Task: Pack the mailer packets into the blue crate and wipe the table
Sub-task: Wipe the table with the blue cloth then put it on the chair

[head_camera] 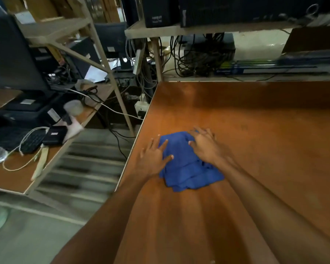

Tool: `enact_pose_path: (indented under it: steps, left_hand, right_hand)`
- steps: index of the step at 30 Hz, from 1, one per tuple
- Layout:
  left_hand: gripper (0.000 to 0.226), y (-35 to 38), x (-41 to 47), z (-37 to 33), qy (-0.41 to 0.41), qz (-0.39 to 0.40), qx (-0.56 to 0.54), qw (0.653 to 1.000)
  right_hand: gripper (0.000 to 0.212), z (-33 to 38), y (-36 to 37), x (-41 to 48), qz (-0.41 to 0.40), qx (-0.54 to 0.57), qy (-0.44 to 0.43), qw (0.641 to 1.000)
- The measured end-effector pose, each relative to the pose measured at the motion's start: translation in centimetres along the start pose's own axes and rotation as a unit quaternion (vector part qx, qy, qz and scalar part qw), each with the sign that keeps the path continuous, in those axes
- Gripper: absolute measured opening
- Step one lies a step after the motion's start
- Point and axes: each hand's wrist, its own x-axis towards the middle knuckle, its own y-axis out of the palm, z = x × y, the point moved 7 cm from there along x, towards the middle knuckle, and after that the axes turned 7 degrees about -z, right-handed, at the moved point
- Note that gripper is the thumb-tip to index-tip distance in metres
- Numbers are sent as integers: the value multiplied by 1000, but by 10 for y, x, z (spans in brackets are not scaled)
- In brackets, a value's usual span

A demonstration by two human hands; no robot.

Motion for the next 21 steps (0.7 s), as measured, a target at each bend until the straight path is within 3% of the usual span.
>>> enact_pose_path:
  steps: [3,6,10,15,19,21]
  left_hand:
    - [75,29,-9,14,6,32,36,999]
    - [67,32,-17,20,22,-10,26,999]
    - [66,19,-11,37,21,-73,17,997]
    - [78,15,14,68,-31,-87,1,996]
    - [78,19,36,75,-24,-86,6,996]
    - [71,20,52,78,-30,-89,10,996]
  right_hand:
    - [52,23,19,-3,-31,-23,-50,998]
    - [69,23,68,-16,34,-80,-39,995]
    - [81,24,83,-29,20,-94,0,995]
    - [69,4,78,-5,17,-112,10,994]
    - [63,-28,72,54,52,-85,113,989]
    - [68,-15,84,68,46,-110,71,990]
